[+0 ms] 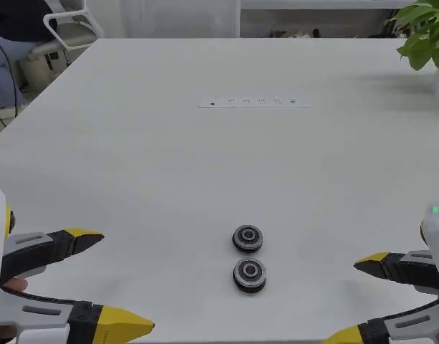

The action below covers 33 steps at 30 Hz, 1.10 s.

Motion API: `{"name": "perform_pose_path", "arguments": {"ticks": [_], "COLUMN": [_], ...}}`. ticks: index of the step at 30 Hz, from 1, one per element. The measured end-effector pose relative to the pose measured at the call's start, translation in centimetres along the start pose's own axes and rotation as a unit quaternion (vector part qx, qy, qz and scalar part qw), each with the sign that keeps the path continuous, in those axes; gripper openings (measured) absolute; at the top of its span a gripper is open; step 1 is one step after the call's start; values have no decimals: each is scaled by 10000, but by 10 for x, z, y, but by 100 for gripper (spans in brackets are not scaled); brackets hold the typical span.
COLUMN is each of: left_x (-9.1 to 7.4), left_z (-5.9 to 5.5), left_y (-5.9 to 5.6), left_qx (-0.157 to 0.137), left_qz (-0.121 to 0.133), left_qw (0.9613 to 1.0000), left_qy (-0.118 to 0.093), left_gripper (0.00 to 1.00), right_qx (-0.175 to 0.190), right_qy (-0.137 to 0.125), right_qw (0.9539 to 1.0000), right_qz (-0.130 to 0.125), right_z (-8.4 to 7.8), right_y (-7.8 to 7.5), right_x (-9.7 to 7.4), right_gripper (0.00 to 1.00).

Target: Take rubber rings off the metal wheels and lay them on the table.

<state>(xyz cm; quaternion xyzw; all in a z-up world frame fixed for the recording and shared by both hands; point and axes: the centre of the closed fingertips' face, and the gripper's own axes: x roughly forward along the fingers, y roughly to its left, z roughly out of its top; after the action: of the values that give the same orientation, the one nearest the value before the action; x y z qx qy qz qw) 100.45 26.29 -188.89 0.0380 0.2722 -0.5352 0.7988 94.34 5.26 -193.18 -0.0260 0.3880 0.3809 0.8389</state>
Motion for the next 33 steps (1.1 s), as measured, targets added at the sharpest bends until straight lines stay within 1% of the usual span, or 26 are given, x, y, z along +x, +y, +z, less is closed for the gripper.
{"name": "perform_pose_path", "arguments": {"ticks": [4,13,18,22,26,33], "left_x": [0,-1,0,0,0,1], "left_z": [-1,-1,-3,-3,-3,-4], "left_y": [0,-1,-2,-2,-3,-3], "left_qx": [-17,-58,-118,-112,-129,-110], "left_qz": [-10,-6,-36,-51,-65,-86], "left_qw": [10000,10000,9999,9999,9999,9999], "left_qy": [17,11,42,67,50,85], "left_gripper": [99,99,99,98,98,98], "right_qx": [68,88,141,191,148,142], "right_qy": [-12,3,-12,-29,30,24], "right_qw": [10000,10000,9999,9998,9999,9999], "right_qz": [-9,-26,-28,-23,-17,-23], "right_z": [0,-2,-2,-1,-3,-2], "right_y": [-1,-1,-2,-2,-1,-1], "right_x": [0,-1,-1,-1,0,0], "right_gripper": [93,93,92,91,91,91]}}
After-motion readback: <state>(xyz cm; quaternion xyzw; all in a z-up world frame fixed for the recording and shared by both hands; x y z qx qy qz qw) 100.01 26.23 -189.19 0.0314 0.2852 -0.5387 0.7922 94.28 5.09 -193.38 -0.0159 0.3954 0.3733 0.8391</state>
